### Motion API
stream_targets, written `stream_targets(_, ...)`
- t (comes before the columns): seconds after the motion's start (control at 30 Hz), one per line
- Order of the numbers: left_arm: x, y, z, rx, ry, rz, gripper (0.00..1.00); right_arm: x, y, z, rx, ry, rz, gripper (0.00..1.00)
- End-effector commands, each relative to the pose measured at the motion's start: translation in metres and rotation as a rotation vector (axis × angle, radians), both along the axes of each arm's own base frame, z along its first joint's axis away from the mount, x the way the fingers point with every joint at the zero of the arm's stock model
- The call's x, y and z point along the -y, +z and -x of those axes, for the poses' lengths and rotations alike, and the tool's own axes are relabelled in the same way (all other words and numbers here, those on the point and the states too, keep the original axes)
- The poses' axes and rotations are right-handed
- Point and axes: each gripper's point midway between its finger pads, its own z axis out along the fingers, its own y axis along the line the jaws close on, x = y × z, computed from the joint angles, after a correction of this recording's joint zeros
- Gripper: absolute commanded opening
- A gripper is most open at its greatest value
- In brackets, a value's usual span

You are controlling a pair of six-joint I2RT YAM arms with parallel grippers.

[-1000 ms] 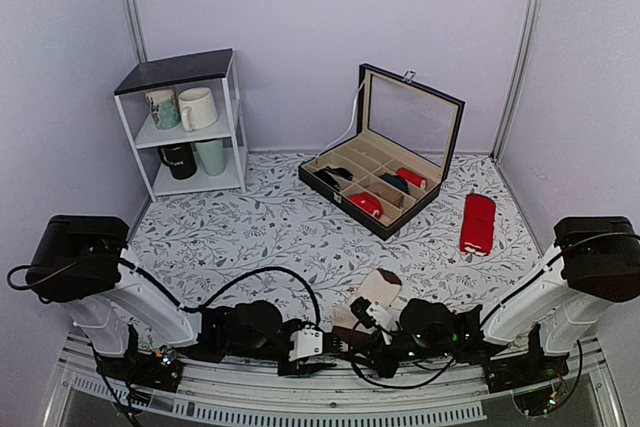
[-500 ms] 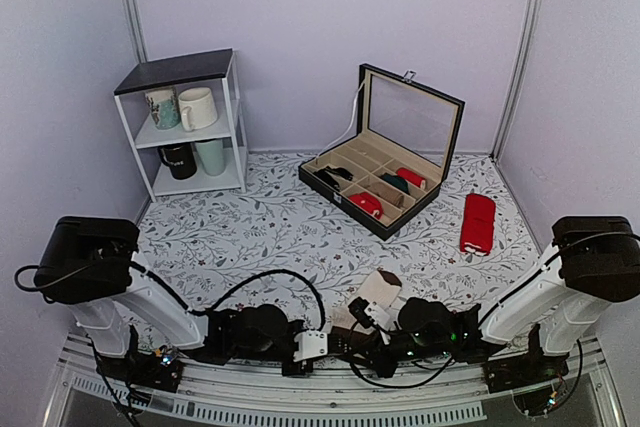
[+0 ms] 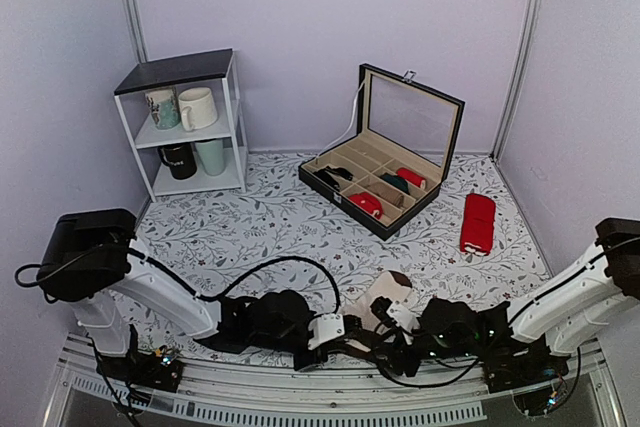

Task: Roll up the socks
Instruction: Roll a pair of socks at the center of the board.

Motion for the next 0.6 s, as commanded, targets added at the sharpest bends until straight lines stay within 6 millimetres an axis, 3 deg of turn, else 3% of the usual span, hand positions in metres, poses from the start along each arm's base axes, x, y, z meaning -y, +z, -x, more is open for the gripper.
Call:
stream_targets(0.0, -0.037, -0.046, 0.005, -0.216, 0.060, -0.186, 0.00, 0.019, 0.021, -0.014, 0.312, -0.007, 0.019, 0.44)
stream_targets(0.13, -0.046, -0.059, 0.007, -0.289, 0.076, -0.228, 0.00, 0.013, 0.038, -0.009, 0.495, 0.054, -0.015, 0.45)
stream_targets(0.4, -0.055, -0.077, 0.012, -0.395, 0.086, -0.285, 0.00, -0.017, 0.023, 0.008, 0.595, 0.178, 0.062, 0.45)
stream_targets(0.57, -0.057, -0.077, 0.012, -0.408, 0.087, -0.283, 0.00, -0.019, 0.012, 0.007, 0.557, 0.150, 0.074, 0.44)
